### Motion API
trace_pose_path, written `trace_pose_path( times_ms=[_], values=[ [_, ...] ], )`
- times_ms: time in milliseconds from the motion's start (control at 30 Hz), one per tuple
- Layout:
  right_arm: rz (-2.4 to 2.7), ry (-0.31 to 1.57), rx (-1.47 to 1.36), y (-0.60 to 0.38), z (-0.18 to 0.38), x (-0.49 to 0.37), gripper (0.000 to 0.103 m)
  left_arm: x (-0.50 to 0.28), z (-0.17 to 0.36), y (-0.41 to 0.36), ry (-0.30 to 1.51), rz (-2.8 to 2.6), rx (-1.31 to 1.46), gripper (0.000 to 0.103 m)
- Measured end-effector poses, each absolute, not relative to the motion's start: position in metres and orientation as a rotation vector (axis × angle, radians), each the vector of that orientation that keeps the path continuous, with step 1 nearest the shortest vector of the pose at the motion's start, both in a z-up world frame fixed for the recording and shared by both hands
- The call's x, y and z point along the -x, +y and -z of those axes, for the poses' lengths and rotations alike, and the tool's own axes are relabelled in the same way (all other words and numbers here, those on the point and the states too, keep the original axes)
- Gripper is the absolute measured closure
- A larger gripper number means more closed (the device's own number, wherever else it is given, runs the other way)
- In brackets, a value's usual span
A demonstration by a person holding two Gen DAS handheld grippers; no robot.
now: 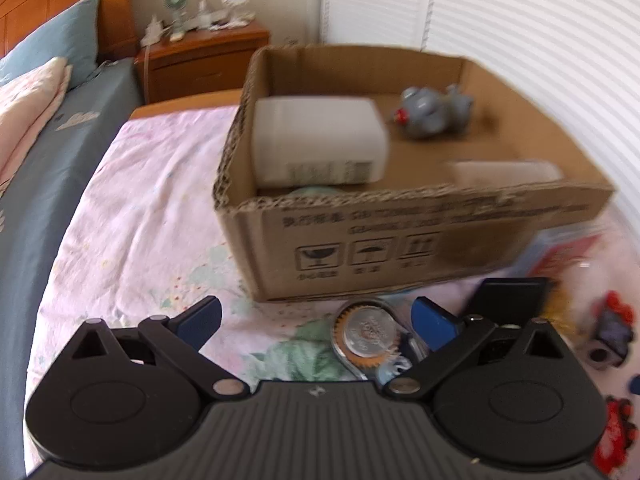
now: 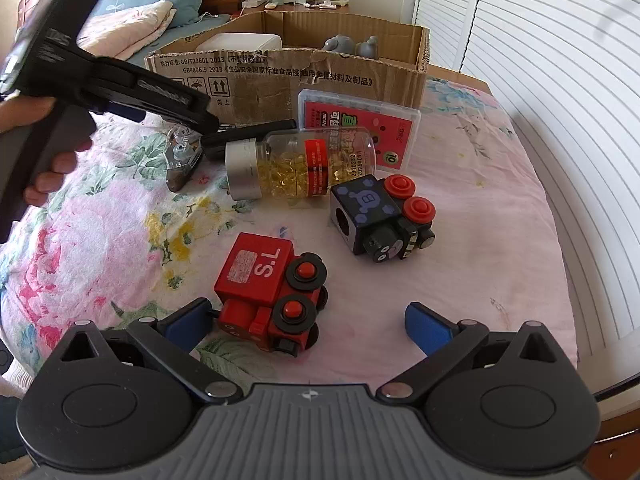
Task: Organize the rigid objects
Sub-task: 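Move both tools back toward the remaining objects on the sheet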
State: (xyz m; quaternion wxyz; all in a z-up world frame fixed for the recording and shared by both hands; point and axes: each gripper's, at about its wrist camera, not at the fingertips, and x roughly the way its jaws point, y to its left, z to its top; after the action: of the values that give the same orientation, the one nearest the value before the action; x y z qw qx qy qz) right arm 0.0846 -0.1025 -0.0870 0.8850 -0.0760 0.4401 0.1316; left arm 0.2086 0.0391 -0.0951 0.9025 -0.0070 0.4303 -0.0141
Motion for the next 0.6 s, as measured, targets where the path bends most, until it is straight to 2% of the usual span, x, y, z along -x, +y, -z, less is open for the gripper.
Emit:
trace_pose_path(
  times_ms=[600],
  values=[
    [-0.274, 0.887, 0.155, -0.104, 0.089, -0.081, 0.000, -0.159, 0.090, 0.079, 0.944, -0.024, 0.026, 0.001]
  ],
)
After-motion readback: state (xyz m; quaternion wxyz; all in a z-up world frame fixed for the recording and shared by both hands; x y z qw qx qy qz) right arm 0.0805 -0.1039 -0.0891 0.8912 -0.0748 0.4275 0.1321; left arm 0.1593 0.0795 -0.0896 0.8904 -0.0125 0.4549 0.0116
